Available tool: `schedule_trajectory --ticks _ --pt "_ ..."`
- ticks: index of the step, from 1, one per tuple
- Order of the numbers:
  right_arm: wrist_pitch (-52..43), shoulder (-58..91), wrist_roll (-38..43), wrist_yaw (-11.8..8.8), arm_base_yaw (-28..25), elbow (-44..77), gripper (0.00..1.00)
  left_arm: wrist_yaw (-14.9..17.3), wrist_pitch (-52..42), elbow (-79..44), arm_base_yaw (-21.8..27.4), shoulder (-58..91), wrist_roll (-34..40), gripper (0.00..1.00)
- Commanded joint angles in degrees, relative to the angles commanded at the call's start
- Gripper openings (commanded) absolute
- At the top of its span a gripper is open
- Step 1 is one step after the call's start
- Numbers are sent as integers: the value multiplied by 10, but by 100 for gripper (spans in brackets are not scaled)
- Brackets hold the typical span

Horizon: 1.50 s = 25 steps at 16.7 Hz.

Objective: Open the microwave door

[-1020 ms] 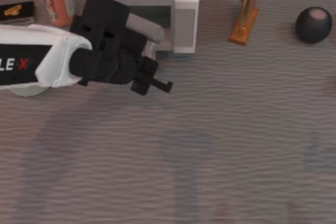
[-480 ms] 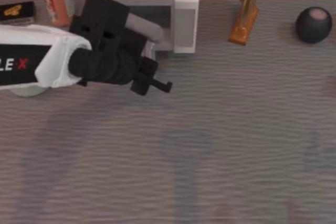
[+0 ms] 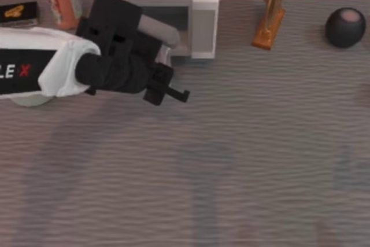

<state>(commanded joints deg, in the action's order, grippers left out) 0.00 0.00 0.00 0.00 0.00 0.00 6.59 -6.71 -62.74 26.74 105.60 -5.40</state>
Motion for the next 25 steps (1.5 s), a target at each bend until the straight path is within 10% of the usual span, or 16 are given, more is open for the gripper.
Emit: schedule_trajectory --ticks 25 --pt "0 0 0 0 0 0 100 34 -3 16 -17 -13 -41 0"
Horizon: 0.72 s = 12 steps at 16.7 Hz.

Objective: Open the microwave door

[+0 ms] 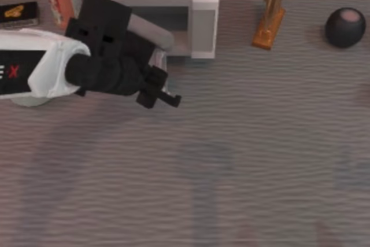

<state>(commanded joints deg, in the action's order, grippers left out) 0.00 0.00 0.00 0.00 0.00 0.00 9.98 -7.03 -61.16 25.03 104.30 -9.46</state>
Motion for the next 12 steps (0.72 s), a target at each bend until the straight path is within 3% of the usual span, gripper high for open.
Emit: schedule_trajectory --ticks 12 --pt "0 0 0 0 0 0 100 4 0 0 4 0 3 0"
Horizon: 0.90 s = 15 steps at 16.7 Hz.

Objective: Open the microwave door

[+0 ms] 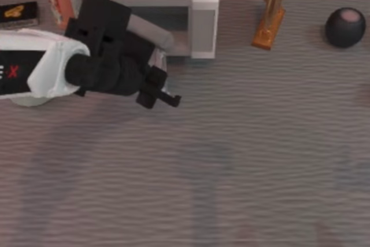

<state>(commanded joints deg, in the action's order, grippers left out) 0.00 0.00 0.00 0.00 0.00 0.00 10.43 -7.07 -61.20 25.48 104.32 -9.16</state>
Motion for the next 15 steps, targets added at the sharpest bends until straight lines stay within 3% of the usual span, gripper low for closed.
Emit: schedule_trajectory --ticks 8,15 --pt "0 0 0 0 0 0 100 30 -7 12 -23 -11 -45 0" --pt "0 0 0 0 0 0 100 31 -8 13 -24 -11 -48 0"
